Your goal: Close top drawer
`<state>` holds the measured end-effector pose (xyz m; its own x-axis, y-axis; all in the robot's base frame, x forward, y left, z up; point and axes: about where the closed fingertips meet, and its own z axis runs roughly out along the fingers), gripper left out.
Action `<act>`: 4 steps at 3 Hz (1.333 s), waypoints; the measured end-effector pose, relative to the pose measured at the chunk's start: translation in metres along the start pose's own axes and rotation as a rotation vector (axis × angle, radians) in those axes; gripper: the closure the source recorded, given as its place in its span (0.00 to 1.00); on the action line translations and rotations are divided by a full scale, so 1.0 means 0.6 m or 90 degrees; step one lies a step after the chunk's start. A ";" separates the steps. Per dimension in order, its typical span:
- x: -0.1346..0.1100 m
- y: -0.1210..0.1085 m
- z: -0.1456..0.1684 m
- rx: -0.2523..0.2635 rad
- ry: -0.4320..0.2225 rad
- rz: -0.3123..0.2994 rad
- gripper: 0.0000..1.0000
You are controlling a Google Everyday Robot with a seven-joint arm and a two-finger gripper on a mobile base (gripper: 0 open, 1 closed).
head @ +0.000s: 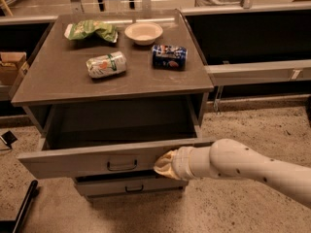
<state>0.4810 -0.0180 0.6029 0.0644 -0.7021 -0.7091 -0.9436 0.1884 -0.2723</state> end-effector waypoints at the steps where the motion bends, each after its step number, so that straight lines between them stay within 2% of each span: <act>1: 0.005 -0.011 0.014 0.003 -0.012 -0.002 1.00; 2: 0.009 -0.027 0.032 0.008 -0.026 -0.005 0.90; 4: 0.013 -0.027 0.040 0.005 -0.033 0.003 0.44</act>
Offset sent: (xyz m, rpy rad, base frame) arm 0.1120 0.0307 -0.0481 0.1703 -0.1169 0.0305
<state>0.5045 -0.0100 0.5860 0.0765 -0.6647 -0.7432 -0.9414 0.1974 -0.2735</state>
